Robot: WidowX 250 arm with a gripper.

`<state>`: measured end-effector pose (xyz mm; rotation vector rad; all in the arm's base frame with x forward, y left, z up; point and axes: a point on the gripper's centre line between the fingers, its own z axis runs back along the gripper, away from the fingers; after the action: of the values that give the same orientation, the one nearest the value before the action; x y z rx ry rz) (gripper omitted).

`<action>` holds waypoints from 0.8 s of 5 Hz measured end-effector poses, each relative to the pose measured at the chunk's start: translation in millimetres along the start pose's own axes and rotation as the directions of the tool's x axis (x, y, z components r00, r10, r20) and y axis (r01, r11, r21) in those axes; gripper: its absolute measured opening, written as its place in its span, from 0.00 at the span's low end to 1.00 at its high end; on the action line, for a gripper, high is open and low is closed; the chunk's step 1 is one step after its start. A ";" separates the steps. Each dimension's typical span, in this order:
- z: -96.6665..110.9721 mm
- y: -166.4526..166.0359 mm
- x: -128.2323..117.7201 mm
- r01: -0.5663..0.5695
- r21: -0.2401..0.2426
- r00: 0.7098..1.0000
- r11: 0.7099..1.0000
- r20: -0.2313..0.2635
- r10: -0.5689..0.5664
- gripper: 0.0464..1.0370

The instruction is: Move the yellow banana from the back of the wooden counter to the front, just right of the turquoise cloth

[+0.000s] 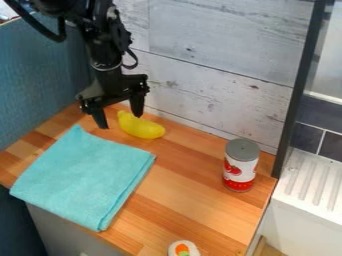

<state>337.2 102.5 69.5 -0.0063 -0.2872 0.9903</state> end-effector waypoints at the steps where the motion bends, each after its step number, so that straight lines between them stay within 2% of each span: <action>1: -5.1 -5.9 4.5 -0.058 -0.019 0.998 0.998 0.008 0.059 0.96; 2: -17.9 -9.4 6.0 -0.117 -0.021 0.993 0.993 0.001 0.117 0.96; 4: -35.0 -8.4 14.9 -0.272 -0.050 0.961 0.961 0.024 0.274 0.96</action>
<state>360.3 114.5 40.4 -0.0746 -0.3442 1.2590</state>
